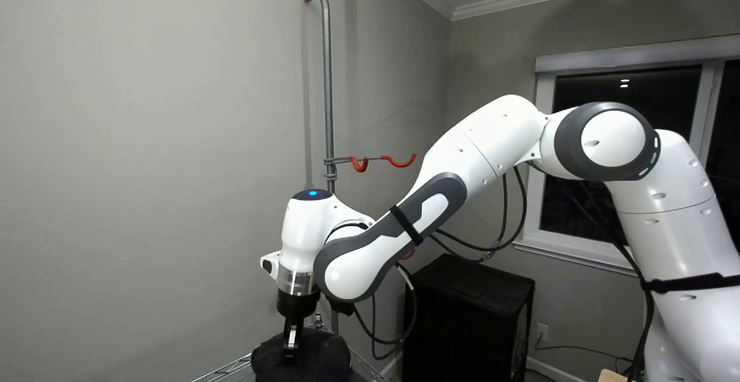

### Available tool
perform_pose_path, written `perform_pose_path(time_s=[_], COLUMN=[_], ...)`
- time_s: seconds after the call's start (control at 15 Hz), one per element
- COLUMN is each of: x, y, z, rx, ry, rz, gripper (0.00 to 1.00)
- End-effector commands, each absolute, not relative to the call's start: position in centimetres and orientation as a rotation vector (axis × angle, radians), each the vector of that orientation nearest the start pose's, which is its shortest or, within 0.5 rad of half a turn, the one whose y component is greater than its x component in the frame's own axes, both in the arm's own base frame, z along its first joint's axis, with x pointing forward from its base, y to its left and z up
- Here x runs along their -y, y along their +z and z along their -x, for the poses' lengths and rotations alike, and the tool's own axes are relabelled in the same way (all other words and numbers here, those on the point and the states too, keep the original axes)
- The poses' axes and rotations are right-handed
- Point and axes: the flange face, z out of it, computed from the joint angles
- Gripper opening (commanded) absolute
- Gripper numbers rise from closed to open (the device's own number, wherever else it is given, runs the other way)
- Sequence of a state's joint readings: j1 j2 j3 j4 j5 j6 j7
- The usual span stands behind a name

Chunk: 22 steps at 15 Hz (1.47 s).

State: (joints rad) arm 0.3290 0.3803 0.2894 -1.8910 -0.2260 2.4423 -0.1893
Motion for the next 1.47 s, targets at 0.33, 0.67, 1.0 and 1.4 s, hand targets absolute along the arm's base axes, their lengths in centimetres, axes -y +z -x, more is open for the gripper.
perform_pose_path(time_s=[0.33,0.67,1.0,1.4], x=[-34.5,-34.0,-34.1,-34.5], y=[43.6,43.8,40.2,35.5], z=[-50.8,-50.4,-51.2,-52.5], rx=[1.364,1.36,1.378,1.392], ry=[-0.564,-0.556,-0.447,-0.379], rz=[2.827,2.835,2.836,2.822], gripper=[0.03,0.26,0.54,0.92])
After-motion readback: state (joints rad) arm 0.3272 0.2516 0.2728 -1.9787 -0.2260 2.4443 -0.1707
